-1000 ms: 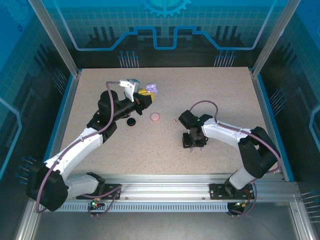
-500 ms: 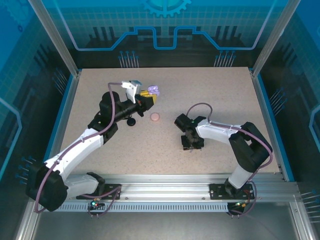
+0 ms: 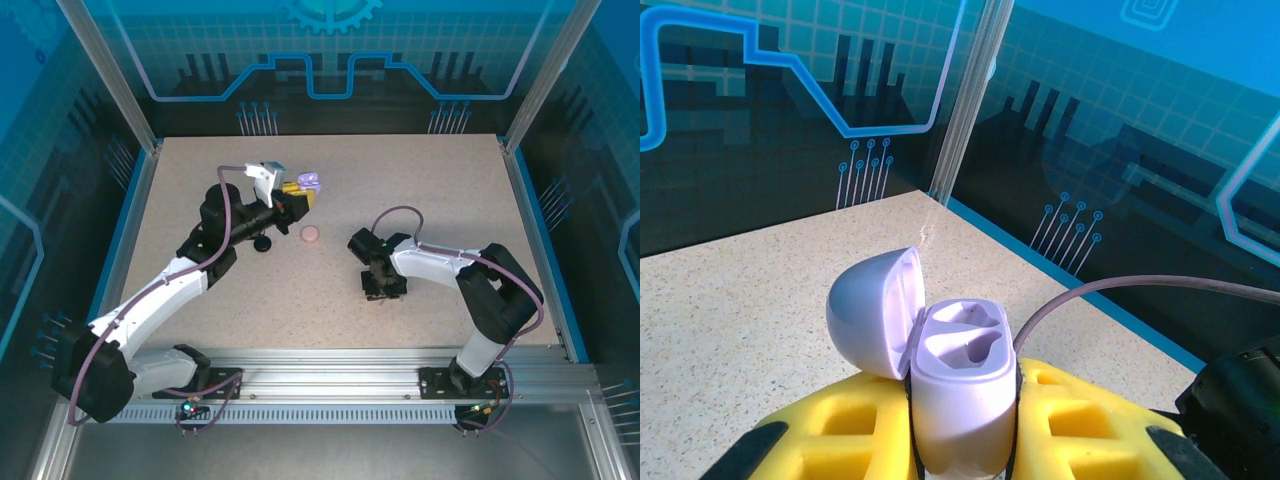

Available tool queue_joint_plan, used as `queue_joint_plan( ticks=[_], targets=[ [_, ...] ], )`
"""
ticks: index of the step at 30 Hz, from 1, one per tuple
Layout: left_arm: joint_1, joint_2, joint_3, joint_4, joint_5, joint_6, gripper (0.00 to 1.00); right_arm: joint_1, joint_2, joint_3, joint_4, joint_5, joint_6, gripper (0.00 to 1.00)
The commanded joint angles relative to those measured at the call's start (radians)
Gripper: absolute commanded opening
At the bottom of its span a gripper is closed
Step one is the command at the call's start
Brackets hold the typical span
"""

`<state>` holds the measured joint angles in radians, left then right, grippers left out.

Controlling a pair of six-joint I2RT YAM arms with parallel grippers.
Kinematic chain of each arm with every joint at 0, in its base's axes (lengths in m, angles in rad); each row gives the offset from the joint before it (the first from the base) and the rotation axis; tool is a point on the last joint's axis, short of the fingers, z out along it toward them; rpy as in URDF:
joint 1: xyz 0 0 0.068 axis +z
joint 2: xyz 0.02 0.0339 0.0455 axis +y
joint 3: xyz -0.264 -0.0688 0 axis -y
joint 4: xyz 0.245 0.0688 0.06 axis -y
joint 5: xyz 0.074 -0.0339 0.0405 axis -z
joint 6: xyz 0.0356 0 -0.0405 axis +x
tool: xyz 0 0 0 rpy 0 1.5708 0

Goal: Insert the wireless bluetooth earbuds into the charging case

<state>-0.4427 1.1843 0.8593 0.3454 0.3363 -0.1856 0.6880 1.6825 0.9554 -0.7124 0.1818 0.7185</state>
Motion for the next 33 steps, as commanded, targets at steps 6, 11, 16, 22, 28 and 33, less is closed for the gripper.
queue_joint_plan(
  ticks=[6,11,16,22,28,33],
  targets=[
    [-0.016,-0.023,-0.007,0.006,-0.001,0.005,0.00,0.011,0.013,-0.033,-0.007,0.047,0.016,0.26],
    [-0.021,-0.017,-0.006,0.005,-0.003,0.007,0.00,0.011,0.007,-0.040,-0.006,0.053,0.016,0.22],
    [-0.024,-0.016,-0.006,0.004,-0.008,0.011,0.00,0.011,-0.003,-0.043,-0.002,0.056,0.018,0.17],
    [-0.025,-0.013,-0.011,0.013,-0.002,0.012,0.00,0.010,-0.041,-0.014,-0.014,0.058,0.013,0.13],
    [-0.024,-0.014,-0.043,0.064,-0.006,0.014,0.00,0.009,-0.101,0.051,-0.046,0.069,0.001,0.13],
    [-0.024,-0.009,-0.066,0.096,-0.007,0.019,0.00,-0.004,-0.162,0.110,-0.061,0.065,-0.012,0.11]
  ],
)
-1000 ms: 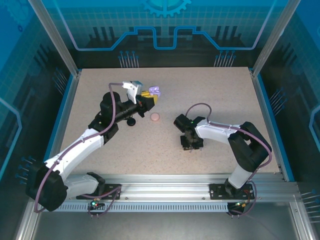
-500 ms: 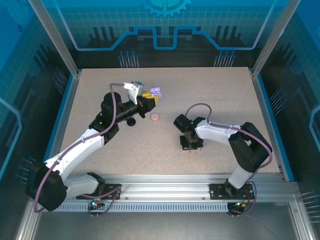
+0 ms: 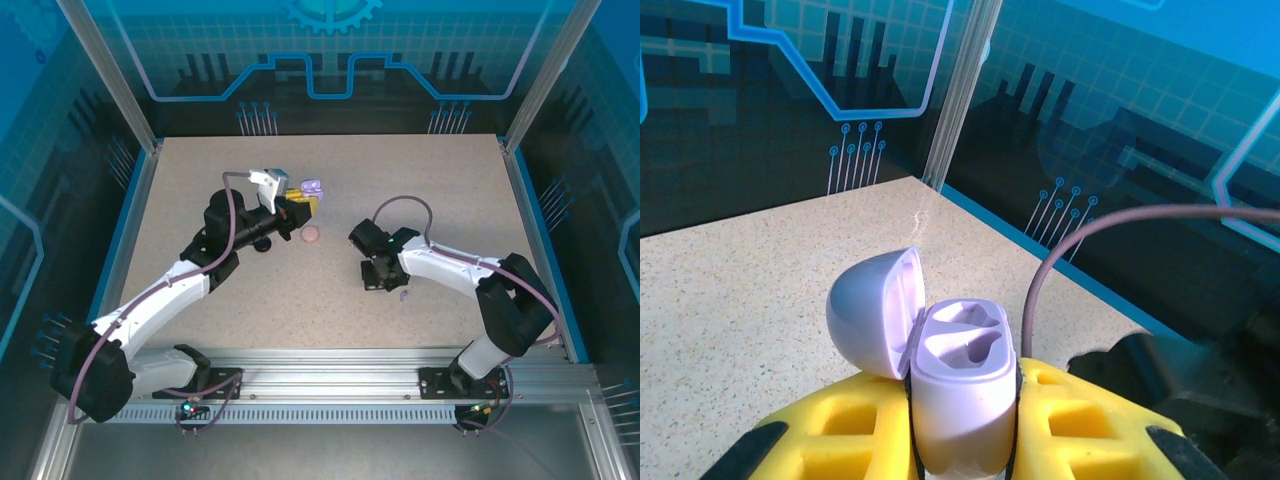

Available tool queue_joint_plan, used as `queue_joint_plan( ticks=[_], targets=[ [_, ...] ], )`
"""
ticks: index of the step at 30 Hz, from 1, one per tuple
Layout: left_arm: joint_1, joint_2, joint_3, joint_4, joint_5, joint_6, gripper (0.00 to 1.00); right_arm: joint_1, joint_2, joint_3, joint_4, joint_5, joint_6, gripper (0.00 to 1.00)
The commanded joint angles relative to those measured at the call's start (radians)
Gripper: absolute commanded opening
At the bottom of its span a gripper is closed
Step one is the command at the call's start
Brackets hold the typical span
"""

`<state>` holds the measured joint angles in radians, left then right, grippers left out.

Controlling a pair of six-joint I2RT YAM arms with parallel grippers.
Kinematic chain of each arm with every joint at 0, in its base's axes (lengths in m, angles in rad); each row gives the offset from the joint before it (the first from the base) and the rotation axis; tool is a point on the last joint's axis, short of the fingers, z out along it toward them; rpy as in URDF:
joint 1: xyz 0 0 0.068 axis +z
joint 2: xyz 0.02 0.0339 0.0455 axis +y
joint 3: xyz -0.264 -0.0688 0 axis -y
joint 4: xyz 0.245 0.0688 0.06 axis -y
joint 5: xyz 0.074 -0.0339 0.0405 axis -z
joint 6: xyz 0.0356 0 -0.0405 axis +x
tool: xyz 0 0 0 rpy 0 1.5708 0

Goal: Insert the wireless bluetooth earbuds into the charging case

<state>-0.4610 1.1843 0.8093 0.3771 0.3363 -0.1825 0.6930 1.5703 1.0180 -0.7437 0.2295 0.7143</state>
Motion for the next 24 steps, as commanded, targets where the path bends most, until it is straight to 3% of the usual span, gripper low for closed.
queue_joint_plan(
  ticks=[1,13,19,24],
  targets=[
    [-0.006,-0.009,-0.025,0.080,-0.006,0.019,0.00,-0.012,-0.066,0.064,-0.033,0.015,-0.013,0.11],
    [-0.007,0.021,-0.133,0.336,0.026,0.098,0.00,-0.058,-0.169,0.384,-0.048,-0.026,-0.120,0.12],
    [-0.009,0.056,-0.134,0.383,0.053,0.153,0.00,-0.058,-0.154,0.555,-0.001,-0.030,-0.201,0.12],
    [-0.011,0.087,-0.109,0.392,0.089,0.158,0.00,-0.053,-0.175,0.601,0.111,-0.042,-0.278,0.12]
  ],
)
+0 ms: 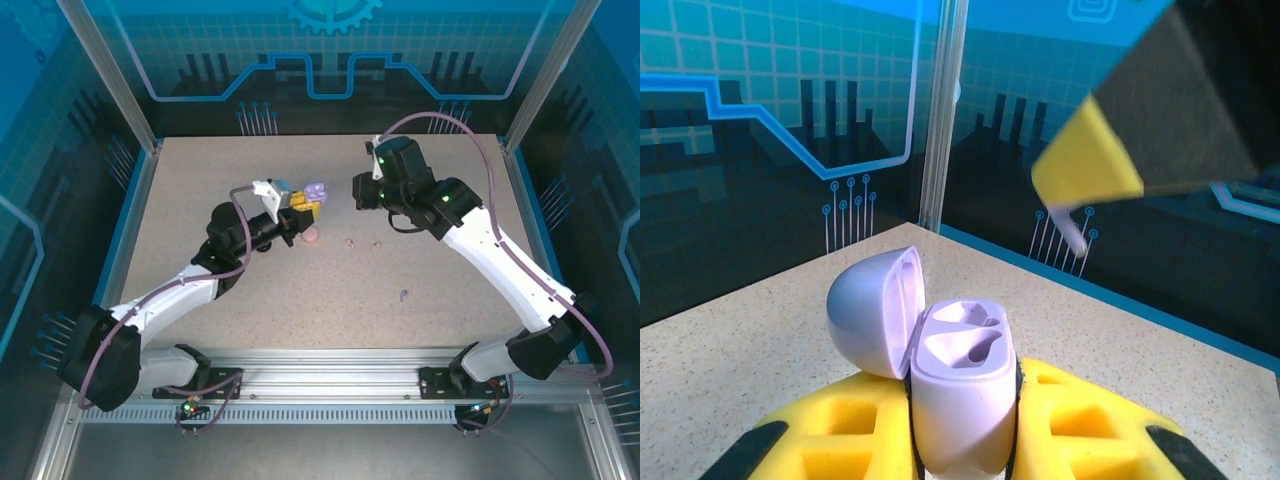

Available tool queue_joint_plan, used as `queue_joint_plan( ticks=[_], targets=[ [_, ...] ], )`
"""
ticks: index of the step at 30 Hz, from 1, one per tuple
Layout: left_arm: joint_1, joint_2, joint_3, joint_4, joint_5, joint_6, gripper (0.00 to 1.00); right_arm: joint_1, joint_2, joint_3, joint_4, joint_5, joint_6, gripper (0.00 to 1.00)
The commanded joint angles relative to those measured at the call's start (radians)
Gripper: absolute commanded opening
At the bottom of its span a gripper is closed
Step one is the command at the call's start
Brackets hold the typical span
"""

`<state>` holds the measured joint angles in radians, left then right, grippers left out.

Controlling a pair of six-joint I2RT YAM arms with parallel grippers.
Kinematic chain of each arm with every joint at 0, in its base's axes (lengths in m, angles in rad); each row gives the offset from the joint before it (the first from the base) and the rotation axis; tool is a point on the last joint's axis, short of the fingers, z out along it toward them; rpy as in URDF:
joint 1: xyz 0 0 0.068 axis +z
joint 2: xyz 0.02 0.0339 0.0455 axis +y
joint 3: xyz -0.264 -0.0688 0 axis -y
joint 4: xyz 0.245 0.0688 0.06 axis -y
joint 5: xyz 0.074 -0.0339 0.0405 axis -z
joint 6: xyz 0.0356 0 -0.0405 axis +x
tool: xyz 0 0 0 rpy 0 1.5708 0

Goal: Insert the wireless bluetooth earbuds into the charging case

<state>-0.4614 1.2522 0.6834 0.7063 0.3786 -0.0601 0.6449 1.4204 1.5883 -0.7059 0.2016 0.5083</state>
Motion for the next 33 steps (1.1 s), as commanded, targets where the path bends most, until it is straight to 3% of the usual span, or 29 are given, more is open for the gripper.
queue_joint_plan(
  ticks=[1,17,33],
  targets=[
    [-0.010,0.025,0.022,0.065,0.052,0.038,0.00,-0.003,-0.035,0.029,0.101,-0.017,-0.089,0.12],
    [-0.080,0.105,0.163,0.079,0.101,0.023,0.00,0.039,-0.223,-0.250,0.557,-0.151,-0.311,0.12],
    [-0.106,0.089,0.202,0.092,0.124,-0.015,0.00,0.058,-0.302,-0.348,0.615,-0.188,-0.343,0.11]
  ],
)
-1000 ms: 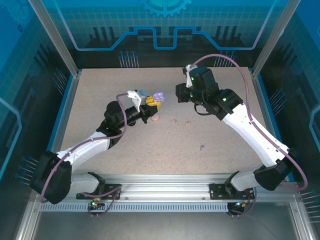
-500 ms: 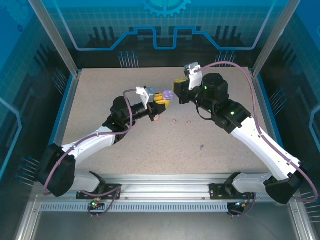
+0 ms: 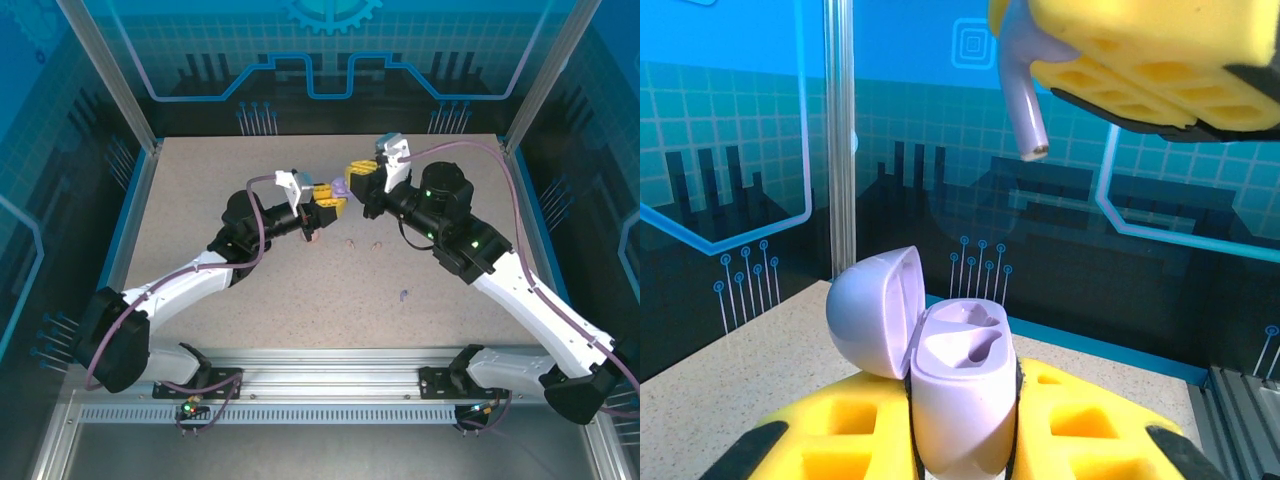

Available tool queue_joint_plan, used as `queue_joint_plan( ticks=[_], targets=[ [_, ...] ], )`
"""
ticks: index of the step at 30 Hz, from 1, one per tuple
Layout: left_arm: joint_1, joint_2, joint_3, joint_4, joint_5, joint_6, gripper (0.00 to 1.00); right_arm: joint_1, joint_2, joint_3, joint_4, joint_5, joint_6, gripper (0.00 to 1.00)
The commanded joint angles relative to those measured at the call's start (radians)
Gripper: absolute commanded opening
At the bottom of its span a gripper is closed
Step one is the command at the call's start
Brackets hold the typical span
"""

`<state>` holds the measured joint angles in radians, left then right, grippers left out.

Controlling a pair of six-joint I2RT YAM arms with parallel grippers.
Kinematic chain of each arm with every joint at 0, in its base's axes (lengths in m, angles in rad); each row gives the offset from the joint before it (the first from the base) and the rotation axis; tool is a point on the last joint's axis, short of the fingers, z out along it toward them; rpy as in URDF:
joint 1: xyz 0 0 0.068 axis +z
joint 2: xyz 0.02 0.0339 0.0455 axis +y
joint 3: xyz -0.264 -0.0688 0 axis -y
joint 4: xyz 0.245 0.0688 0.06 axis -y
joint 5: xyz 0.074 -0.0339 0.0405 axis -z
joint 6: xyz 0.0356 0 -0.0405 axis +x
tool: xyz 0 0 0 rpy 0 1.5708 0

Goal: Insert the wireless bluetooth earbuds into the charging case

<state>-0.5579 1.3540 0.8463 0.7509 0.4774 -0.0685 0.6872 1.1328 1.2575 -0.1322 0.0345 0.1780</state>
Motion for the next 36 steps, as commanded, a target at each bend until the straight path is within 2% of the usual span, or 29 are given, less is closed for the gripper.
queue_joint_plan(
  ticks=[1,36],
  targets=[
    [-0.010,-0.016,0.039,0.047,0.025,-0.008,0.00,0.015,-0.014,-0.021,0.042,-0.021,-0.012,0.11],
    [-0.017,-0.055,0.047,0.030,-0.002,0.015,0.00,0.018,0.013,-0.071,0.048,-0.048,0.028,0.08]
  ],
)
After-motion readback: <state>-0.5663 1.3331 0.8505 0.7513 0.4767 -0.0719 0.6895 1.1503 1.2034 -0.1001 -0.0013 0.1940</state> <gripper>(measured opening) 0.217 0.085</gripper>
